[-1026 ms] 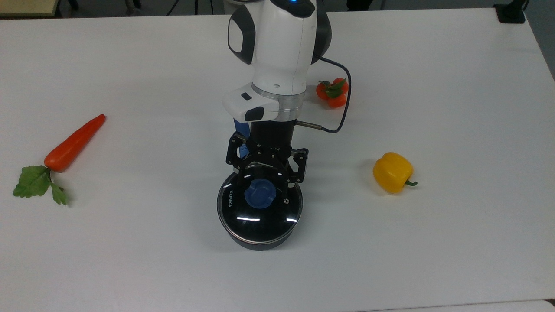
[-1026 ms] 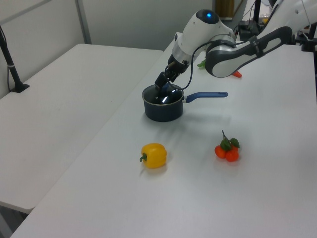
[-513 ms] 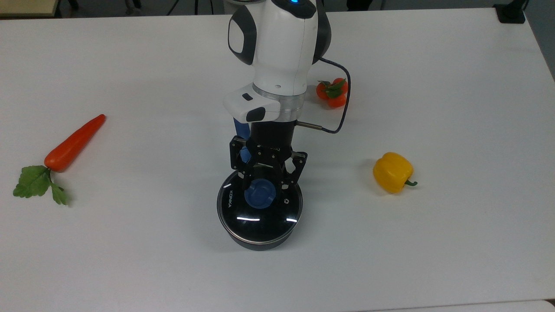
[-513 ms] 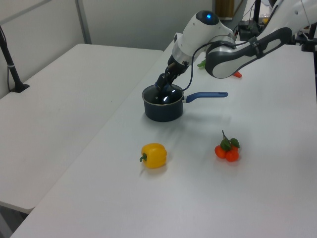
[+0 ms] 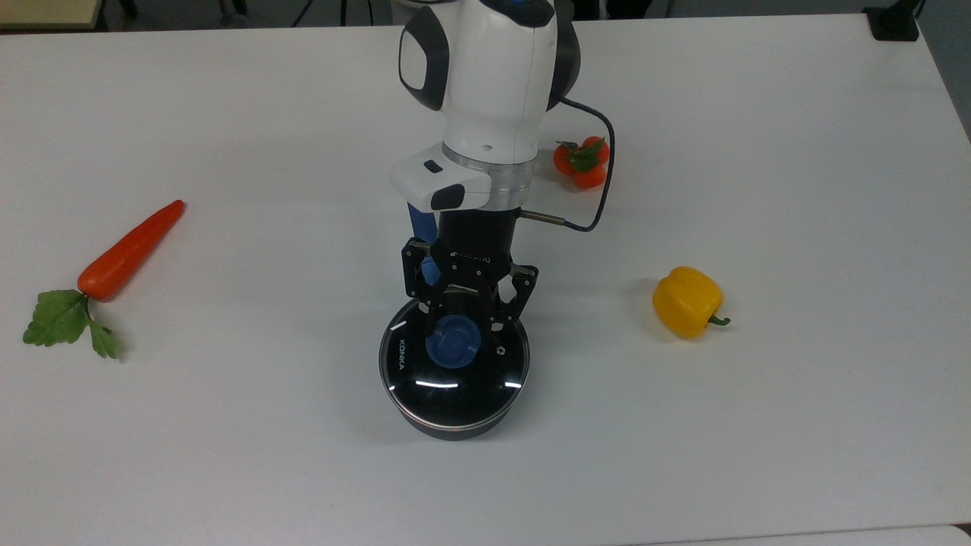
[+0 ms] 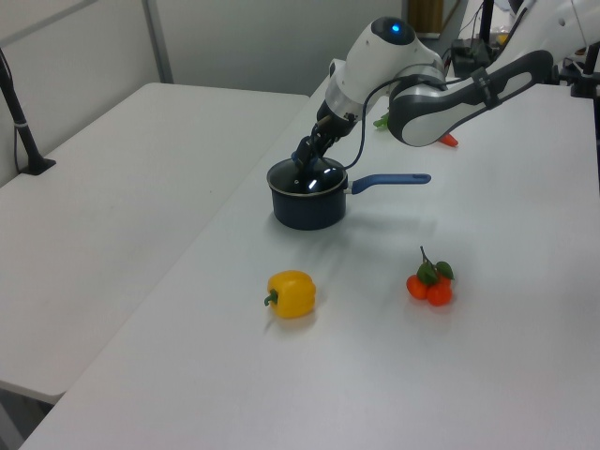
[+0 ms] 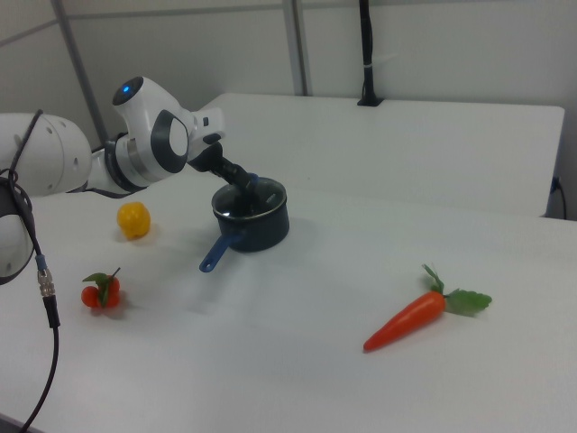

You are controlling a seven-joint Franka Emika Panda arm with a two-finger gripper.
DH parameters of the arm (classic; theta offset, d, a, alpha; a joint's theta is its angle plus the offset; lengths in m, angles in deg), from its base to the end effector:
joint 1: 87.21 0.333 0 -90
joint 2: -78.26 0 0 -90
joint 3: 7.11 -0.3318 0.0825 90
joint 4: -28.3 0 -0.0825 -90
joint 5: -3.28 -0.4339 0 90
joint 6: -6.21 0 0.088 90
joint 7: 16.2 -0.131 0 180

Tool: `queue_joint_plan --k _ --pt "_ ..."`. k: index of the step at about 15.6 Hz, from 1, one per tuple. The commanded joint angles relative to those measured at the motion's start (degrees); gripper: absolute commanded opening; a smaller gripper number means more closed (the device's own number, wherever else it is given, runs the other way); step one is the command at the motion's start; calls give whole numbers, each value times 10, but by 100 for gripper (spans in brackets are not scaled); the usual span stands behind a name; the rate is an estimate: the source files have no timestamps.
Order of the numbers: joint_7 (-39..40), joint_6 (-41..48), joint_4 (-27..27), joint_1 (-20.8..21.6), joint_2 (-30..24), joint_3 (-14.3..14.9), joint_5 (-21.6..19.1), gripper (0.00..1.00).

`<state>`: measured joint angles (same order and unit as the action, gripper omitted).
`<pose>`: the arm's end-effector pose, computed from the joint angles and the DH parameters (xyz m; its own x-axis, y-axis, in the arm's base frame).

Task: Open lid
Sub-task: 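Close the gripper on the blue knob of the glass lid, then lift the glass lid off the saucepan and carry it beside the pan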

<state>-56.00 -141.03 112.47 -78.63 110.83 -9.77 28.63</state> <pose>0.8004 0.1532 0.3786 0.8029 -0.1685 0.5718 -0.1998 -0.9798 -0.0081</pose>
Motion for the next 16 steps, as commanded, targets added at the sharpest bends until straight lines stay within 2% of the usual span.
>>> queue_joint_plan --k 1,6,11,16 --pt "-12 -13 19 4 -33 6 12 46" --pt "-11 -13 76 -8 -92 6 12 46" --pt "8 -17 177 -62 -168 5 12 46" --pt "36 -25 235 -126 -194 5 12 46"
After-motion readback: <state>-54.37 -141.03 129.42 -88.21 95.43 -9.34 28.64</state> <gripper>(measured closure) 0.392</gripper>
